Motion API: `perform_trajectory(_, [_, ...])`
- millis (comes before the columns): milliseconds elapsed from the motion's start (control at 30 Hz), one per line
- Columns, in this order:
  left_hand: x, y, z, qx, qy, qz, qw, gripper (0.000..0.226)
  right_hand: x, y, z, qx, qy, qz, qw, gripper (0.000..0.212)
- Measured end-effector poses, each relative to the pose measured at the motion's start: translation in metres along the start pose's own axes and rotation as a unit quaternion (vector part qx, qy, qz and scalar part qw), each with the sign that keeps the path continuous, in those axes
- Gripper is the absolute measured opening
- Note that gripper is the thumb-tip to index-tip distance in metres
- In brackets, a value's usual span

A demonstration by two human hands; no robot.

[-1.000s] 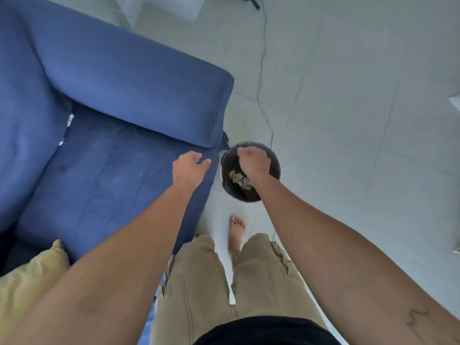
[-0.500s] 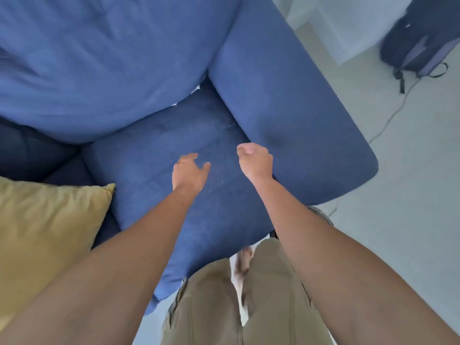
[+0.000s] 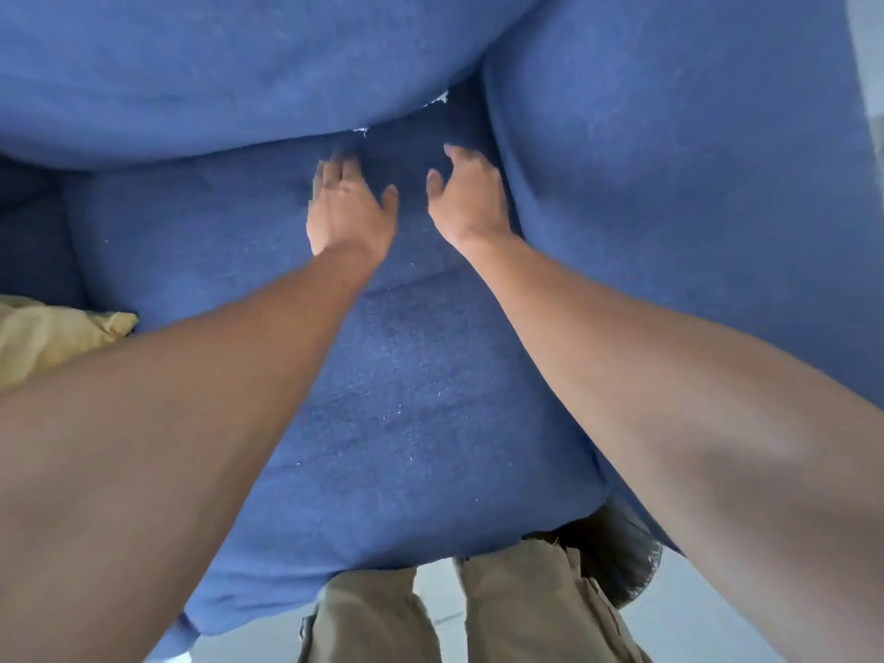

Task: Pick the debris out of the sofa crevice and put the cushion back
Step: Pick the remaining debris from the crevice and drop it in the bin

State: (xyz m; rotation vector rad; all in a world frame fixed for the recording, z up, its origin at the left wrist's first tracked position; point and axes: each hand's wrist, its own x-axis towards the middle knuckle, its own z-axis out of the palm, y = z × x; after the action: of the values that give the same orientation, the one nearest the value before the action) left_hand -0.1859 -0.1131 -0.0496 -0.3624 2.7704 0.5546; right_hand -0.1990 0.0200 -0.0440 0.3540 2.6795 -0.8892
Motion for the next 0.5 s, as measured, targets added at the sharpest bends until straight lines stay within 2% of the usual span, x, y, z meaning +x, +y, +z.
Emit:
perform_trajectory(200, [0.023,-0.006,0.038,0.098,0.038,0.089,0.99,0.06,0.053,0.01,0.03,-0.09,0.032,-0.068,0.993,0.049])
perform_trajectory(367, [0.032,-0.006,0.047,0.128,0.082,0.061,0.986,0.055,0.06,0.012,0.047,-0.151,0.094,-0.085,0.98,0.06])
perform_trajectory(500, [0.049,0.003,0.046,0.116,0.115,0.008,0.987,0.058,0.074,0.005,0.041,-0.185,0.136,-0.073,0.971,0.055])
